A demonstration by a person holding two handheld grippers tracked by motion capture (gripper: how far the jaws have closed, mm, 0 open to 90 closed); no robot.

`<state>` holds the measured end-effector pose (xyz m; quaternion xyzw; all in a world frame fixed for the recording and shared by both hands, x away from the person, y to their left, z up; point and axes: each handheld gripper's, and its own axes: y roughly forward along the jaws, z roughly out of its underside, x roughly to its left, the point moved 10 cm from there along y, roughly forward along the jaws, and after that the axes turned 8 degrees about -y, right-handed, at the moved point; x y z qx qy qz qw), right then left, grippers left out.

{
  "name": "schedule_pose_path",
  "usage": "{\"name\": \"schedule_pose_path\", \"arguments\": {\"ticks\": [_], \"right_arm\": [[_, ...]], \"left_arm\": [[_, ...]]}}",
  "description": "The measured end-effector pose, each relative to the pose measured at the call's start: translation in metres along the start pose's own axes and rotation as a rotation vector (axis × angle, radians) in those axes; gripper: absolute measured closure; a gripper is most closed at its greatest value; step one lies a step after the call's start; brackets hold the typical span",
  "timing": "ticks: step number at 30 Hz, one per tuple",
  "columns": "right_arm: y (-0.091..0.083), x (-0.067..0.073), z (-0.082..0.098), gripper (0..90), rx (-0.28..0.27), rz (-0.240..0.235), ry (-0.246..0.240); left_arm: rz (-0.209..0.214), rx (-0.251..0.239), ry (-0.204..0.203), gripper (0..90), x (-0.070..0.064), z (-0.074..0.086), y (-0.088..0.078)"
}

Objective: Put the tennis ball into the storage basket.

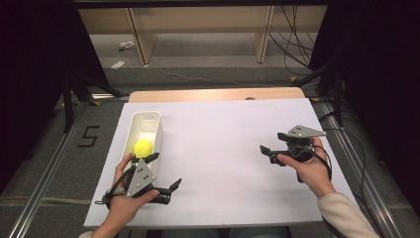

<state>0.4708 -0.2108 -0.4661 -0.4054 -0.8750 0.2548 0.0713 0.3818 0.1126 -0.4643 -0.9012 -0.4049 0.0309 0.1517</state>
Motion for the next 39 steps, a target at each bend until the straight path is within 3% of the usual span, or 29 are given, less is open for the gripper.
{"name": "schedule_pose_path", "arguments": {"ticks": [39], "right_arm": [[-0.037, -0.011, 0.039, 15.9, -0.006, 0.042, 0.062]], "left_arm": [[0.0, -0.001, 0.002, 0.0, 0.0, -0.001, 0.0]]}}
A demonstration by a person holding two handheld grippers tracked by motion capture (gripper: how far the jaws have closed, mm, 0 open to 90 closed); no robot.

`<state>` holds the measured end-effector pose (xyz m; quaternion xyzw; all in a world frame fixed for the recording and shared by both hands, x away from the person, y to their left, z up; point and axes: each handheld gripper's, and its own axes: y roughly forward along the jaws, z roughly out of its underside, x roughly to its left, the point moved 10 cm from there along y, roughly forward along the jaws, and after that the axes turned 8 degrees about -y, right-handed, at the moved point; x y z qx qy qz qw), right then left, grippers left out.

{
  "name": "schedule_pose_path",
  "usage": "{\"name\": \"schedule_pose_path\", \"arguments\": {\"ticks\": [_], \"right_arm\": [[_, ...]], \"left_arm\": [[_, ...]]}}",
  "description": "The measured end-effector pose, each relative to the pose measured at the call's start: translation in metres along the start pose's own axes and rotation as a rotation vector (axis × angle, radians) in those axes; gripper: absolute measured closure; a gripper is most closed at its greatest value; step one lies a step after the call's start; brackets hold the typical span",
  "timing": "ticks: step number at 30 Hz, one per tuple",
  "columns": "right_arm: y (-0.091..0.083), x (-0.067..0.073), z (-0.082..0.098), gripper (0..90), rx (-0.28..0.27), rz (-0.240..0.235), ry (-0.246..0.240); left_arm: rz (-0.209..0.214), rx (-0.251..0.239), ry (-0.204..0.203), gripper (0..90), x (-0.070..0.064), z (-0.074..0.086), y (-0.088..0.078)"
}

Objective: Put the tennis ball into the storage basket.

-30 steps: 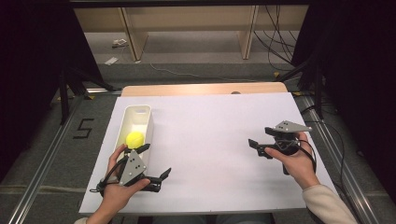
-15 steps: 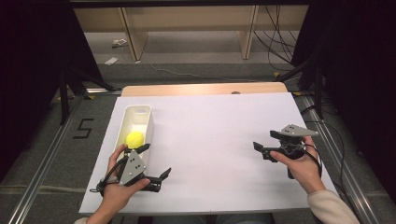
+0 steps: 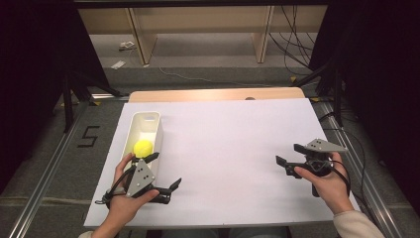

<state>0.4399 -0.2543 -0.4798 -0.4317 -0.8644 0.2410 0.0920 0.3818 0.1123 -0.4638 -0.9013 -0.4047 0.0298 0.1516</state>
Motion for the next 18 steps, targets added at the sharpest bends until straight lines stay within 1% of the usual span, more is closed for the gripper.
{"name": "schedule_pose_path", "arguments": {"ticks": [7, 10, 11, 14, 18], "right_arm": [[-0.0019, 0.0013, 0.0037, 15.9, -0.001, -0.001, 0.002], [-0.0024, 0.0026, 0.005, 16.3, 0.006, -0.002, -0.011], [-0.0033, 0.0035, 0.0048, 16.5, 0.003, -0.007, -0.004], [-0.0033, 0.0034, 0.005, 16.6, -0.002, -0.006, -0.002], [-0.001, 0.0064, 0.0073, 16.5, 0.007, -0.015, 0.002]], "left_arm": [[-0.001, 0.0, 0.0, 0.0, 0.0003, -0.0001, -0.0001], [-0.006, 0.0, 0.001, 0.0, 0.0009, -0.0006, 0.0001], [-0.006, -0.001, 0.001, 0.0, 0.0007, -0.0009, 0.0003], [-0.003, 0.002, 0.001, 0.0, 0.0007, -0.0004, 0.001], [0.002, 0.002, 0.002, 0.0, 0.0003, -0.001, 0.0015]]}}
